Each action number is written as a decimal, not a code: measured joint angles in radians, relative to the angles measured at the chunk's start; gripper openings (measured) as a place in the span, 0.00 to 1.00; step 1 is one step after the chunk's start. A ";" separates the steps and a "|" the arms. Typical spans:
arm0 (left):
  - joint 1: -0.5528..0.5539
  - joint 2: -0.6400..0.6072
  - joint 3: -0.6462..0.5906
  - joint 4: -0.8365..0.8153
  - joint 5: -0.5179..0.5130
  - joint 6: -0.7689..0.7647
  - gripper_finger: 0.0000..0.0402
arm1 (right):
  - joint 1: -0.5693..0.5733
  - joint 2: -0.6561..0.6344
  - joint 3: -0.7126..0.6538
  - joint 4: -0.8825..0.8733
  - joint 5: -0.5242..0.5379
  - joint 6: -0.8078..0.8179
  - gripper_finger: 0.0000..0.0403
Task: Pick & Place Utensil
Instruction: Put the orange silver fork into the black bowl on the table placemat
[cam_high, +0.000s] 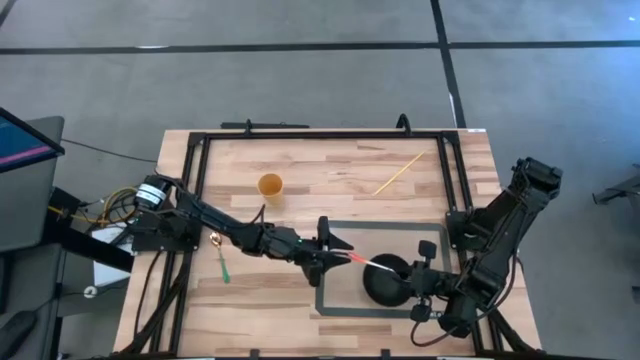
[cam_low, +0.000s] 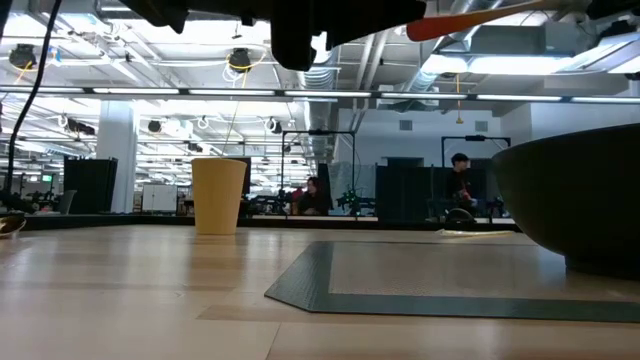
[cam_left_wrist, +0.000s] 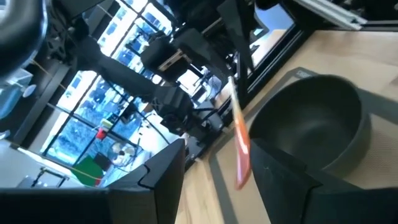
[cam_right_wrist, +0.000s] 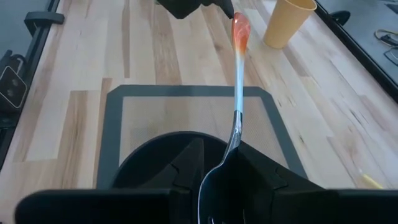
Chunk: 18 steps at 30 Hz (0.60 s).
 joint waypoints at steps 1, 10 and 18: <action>0.001 0.000 0.000 -0.001 0.003 -0.002 0.45 | 0.000 0.000 0.000 -0.001 0.000 -0.001 0.18; 0.000 0.000 0.000 -0.005 0.018 -0.007 0.45 | 0.000 0.000 0.000 0.007 0.007 -0.042 0.18; -0.005 0.000 0.000 -0.014 0.079 -0.007 0.45 | 0.000 0.000 0.000 0.007 0.009 -0.043 0.18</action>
